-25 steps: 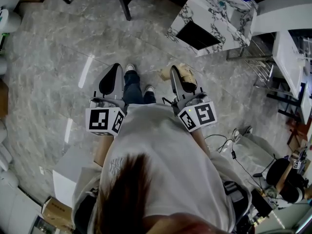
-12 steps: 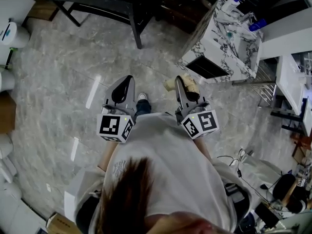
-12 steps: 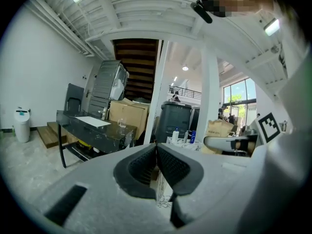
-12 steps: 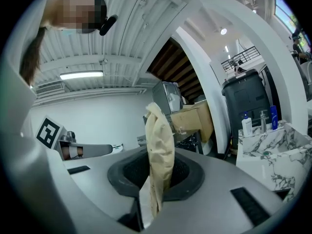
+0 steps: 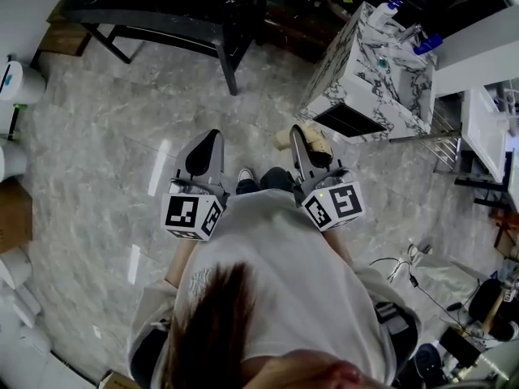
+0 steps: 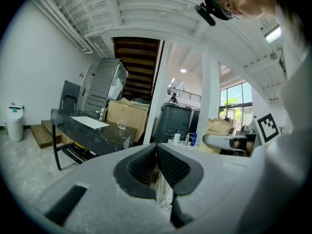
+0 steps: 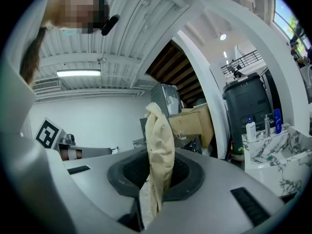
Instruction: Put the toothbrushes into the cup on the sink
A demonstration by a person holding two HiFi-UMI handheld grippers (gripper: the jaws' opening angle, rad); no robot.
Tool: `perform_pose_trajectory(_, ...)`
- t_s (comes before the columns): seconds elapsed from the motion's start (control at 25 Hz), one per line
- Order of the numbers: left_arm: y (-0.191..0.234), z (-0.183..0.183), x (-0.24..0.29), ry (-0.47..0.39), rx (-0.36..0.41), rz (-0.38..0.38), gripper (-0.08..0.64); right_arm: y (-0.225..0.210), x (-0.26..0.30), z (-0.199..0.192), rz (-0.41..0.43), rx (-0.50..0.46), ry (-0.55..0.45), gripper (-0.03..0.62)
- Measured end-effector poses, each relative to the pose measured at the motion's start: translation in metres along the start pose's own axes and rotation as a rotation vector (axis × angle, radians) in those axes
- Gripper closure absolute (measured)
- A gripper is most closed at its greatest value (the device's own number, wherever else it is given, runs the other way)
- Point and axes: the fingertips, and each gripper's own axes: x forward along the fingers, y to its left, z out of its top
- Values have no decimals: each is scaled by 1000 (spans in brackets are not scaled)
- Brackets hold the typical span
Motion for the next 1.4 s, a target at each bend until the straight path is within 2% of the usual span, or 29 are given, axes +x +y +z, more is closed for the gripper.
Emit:
perform_pose_trajectory(0.24,10,-6,9,16,-36,5,543,-6,9,0,-5,-3,9,540)
perform_pose_trajectory(0.6,39,-4,40,34,-30,54,543,-32,42,1,2,11,25,540)
perform_pose_trajectory(1.04,71,22,128,-2,-54,114,543,-94,123,29,40,5,21,540)
perform_pose_trajectory(1.4,81,46,186,-39,-48,150,543,-148,165,46,50,0,17,540)
